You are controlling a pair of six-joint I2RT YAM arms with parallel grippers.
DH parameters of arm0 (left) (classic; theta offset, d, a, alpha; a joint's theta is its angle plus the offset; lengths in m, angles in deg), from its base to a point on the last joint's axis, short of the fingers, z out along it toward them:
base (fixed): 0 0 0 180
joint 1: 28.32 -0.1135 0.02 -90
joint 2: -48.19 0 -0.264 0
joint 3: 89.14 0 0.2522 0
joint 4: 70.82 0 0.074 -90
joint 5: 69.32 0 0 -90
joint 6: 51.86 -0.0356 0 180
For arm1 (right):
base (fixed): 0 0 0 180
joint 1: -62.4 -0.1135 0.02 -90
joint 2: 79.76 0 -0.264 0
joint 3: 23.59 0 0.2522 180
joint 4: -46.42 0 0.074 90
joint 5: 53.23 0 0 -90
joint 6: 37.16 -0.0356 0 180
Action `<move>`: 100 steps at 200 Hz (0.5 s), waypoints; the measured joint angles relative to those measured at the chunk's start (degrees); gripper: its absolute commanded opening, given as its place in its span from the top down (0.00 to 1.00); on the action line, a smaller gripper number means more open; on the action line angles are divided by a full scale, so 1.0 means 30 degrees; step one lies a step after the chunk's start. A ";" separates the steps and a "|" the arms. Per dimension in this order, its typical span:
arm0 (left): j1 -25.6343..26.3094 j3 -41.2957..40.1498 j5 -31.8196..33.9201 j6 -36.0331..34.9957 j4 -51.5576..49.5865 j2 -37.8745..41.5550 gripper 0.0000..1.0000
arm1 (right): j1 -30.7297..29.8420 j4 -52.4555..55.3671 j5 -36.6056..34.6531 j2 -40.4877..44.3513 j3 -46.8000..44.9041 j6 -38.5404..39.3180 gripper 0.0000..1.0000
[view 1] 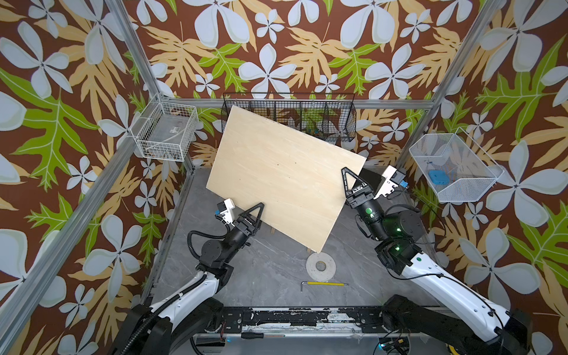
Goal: Disassemble the easel
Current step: Pick up, then place the corner of the board.
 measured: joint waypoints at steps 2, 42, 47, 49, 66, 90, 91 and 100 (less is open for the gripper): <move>-0.0007 -0.0029 0.0000 0.0007 -0.0095 0.0160 0.58 | 0.0000 0.0109 -0.0029 -0.0015 0.0051 -0.0138 1.00; -0.0029 -0.0131 0.0138 0.0051 -0.2652 0.3694 0.69 | -0.0211 0.2091 -0.0146 -0.0131 0.1253 -0.1705 1.00; -0.0029 -0.0131 0.0168 -0.0036 -0.3009 0.4058 0.70 | -0.0226 0.2361 -0.0168 -0.0168 0.1377 -0.1902 1.00; -0.0029 -0.0131 0.0219 -0.0095 -0.3213 0.4226 0.71 | -0.0226 0.2455 -0.0175 -0.0175 0.1413 -0.1960 1.00; -0.0029 -0.0138 0.0495 -0.0481 -0.5005 0.5442 0.79 | -0.0240 0.3767 -0.0270 -0.0386 0.1960 -0.2703 1.00; -0.0029 -0.0124 0.1224 -0.0182 -0.6156 0.6557 0.93 | -0.0255 0.5209 -0.0641 -0.0816 0.2222 -0.4357 0.99; -0.0029 -0.0124 0.1260 -0.0124 -0.6193 0.6579 0.94 | -0.0255 0.5224 -0.0641 -0.0831 0.2229 -0.4386 0.98; -0.0029 -0.0124 0.1552 0.0386 -0.6477 0.6768 0.99 | -0.0277 0.5464 -0.0685 -0.0954 0.2295 -0.4656 0.93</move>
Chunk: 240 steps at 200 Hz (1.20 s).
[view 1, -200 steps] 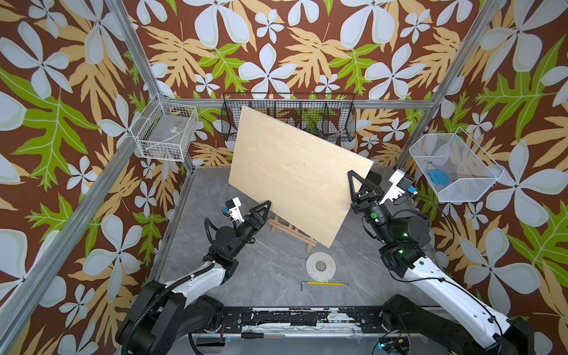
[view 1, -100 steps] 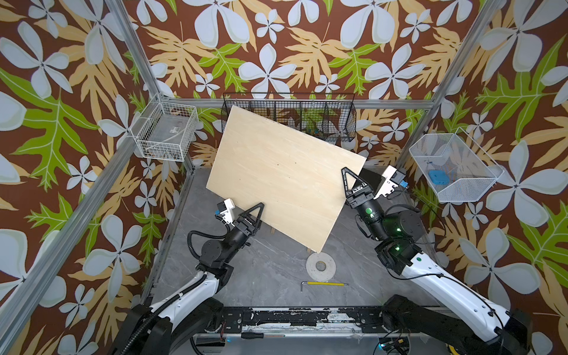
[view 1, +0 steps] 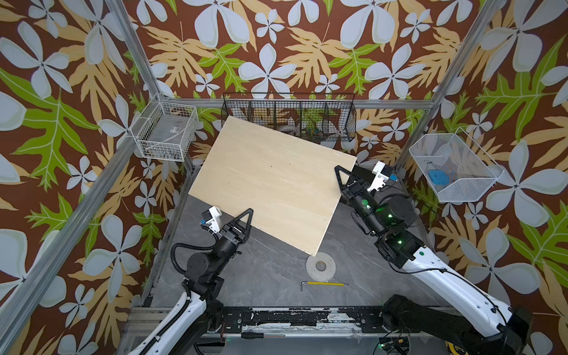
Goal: Disassemble the easel
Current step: Place the corner of the board.
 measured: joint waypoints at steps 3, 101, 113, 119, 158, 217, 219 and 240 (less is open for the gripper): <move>0.0000 0.0000 0.0051 0.0131 -0.0124 0.0073 1.00 | -0.0029 0.0066 0.0000 -0.0029 0.0015 -0.0066 0.91; 0.0015 -0.0131 0.3220 0.0546 -0.5697 0.5005 1.00 | -0.3351 0.0736 -0.0138 -0.1712 0.0612 0.1763 0.64; 0.0015 -0.0189 0.3781 0.0678 -0.6105 0.5421 1.00 | -0.3840 0.0852 -0.0423 -0.2098 0.0772 0.1770 0.68; 0.0015 -0.0189 0.4022 0.0663 -0.6237 0.5588 1.00 | -0.4044 0.0903 -0.0466 -0.2244 0.0831 0.1785 0.70; 0.0015 0.0597 0.5064 0.0357 -0.8225 0.6674 1.00 | -0.5275 0.0933 -0.0787 -0.2776 0.1129 0.1464 0.93; 0.0036 0.2980 0.4954 -0.1209 -1.2094 0.6994 0.74 | -0.5450 0.0372 -0.0707 -0.2543 0.1115 0.0051 1.00; 0.0036 0.3031 0.4940 -0.1413 -1.2247 0.6994 0.74 | -0.5450 0.0321 -0.0699 -0.2521 0.1100 0.0080 1.00; 0.0036 0.3206 0.4532 -0.3220 -1.4280 0.7074 0.65 | -0.5493 0.0182 -0.0692 -0.2200 0.0860 0.0845 1.00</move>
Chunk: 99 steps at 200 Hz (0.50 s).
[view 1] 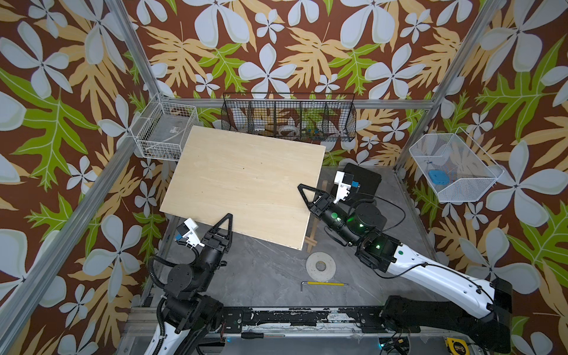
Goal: Disassemble the easel
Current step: Place the corner of the board.
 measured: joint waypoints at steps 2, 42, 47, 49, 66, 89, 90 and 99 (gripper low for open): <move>0.0000 -0.0007 -0.0015 -0.0080 -0.0109 0.0015 0.64 | 0.0007 0.0000 0.0000 0.0015 -0.0036 0.0022 1.00; 0.0000 -0.0357 -0.0321 -0.1282 -0.1421 0.0175 0.51 | 0.0036 -0.0146 -0.0015 0.0554 -0.0852 0.0532 1.00; 0.0000 -0.0357 -0.0328 -0.1377 -0.1472 0.0182 0.49 | 0.0029 -0.0240 -0.0022 0.0634 -0.0962 0.0605 1.00; 0.0000 -0.0357 -0.0328 -0.1435 -0.1486 0.0189 0.48 | 0.0029 -0.0277 -0.0022 0.0670 -0.1013 0.0641 1.00; 0.0000 -0.0189 -0.0393 -0.1843 -0.1829 0.0189 0.42 | 0.0029 -0.0546 -0.0022 0.0852 -0.1348 0.0758 1.00; 0.0000 0.0233 -0.0474 -0.2535 -0.2871 0.0109 0.34 | 0.0029 -0.0546 -0.0138 0.0911 -0.1443 0.0780 1.00; 0.0000 0.0291 -0.0474 -0.2623 -0.2987 0.0080 0.34 | 0.0029 -0.0539 -0.0138 0.0911 -0.1435 0.0787 1.00; 0.0000 0.0685 -0.0488 -0.3045 -0.3687 -0.0138 0.32 | 0.0029 -0.0284 -0.0189 0.0903 -0.1290 0.0867 1.00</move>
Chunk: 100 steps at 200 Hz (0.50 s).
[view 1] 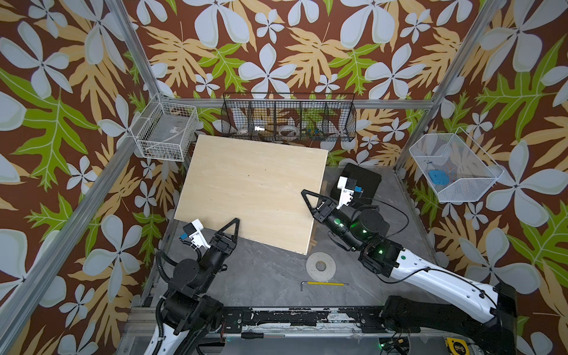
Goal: Disassemble the easel
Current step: Place the corner of the board.
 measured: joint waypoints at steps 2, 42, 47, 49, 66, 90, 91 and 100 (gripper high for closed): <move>0.0000 0.0095 -0.0015 -0.0102 -0.0146 -0.0066 0.32 | 0.0000 0.0058 0.0000 -0.0007 0.0044 0.0000 1.00; -0.0007 0.2302 -0.0029 -0.2492 -0.3213 -0.1610 0.28 | 0.0007 0.0488 -0.0058 -0.0095 0.0510 0.0124 1.00; -0.0007 0.2506 -0.0022 -0.2776 -0.3570 -0.1712 0.28 | 0.0007 0.0517 -0.0066 -0.0095 0.0510 0.0124 1.00; -0.0007 0.2586 -0.0022 -0.2878 -0.3716 -0.1756 0.28 | 0.0007 0.0532 -0.0066 -0.0095 0.0510 0.0124 1.00; 0.0000 0.3096 0.0066 -0.3687 -0.4860 -0.1872 0.27 | 0.0182 0.0721 -0.0015 0.0015 0.0510 0.0138 1.00; -0.0007 0.3257 0.0262 -0.4422 -0.5530 -0.1756 0.27 | 0.0801 0.1115 0.0219 0.0350 0.0481 0.0474 1.00; -0.0007 0.3257 0.0262 -0.4444 -0.5552 -0.1756 0.27 | 0.0816 0.1129 0.0219 0.0350 0.0481 0.0495 1.00; -0.0007 0.3264 0.0262 -0.4648 -0.5654 -0.1734 0.27 | 0.0976 0.1319 0.0073 0.0423 0.0481 0.0663 1.00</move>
